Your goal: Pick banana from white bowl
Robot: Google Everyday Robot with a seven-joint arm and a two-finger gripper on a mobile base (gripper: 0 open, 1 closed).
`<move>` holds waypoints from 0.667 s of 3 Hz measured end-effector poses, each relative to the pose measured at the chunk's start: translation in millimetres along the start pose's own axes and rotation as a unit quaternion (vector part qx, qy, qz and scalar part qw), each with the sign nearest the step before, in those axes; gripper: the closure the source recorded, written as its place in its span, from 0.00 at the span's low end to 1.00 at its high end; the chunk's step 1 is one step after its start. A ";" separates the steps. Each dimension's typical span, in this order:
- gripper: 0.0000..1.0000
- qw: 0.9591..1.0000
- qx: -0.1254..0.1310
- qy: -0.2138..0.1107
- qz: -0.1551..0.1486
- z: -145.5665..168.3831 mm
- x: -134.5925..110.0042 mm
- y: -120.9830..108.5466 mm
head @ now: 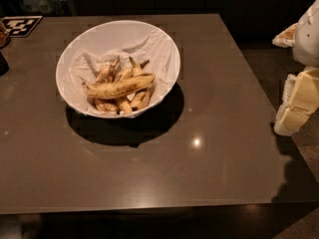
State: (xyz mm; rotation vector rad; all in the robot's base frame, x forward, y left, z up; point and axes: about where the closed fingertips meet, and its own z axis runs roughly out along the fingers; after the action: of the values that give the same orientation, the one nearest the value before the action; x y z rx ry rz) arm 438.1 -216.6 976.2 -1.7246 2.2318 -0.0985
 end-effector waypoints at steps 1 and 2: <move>0.00 1.000 0.000 0.000 0.000 0.0 0.0 0.0; 0.00 1.000 -0.008 0.007 -0.001 -2.1 -7.9 -4.0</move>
Offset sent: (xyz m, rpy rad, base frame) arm 0.0101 0.0139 0.0071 -0.0289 0.0787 0.0058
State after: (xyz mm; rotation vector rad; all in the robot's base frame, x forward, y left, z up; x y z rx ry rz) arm 443.1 -210.4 980.9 -1.7398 2.2463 -0.0933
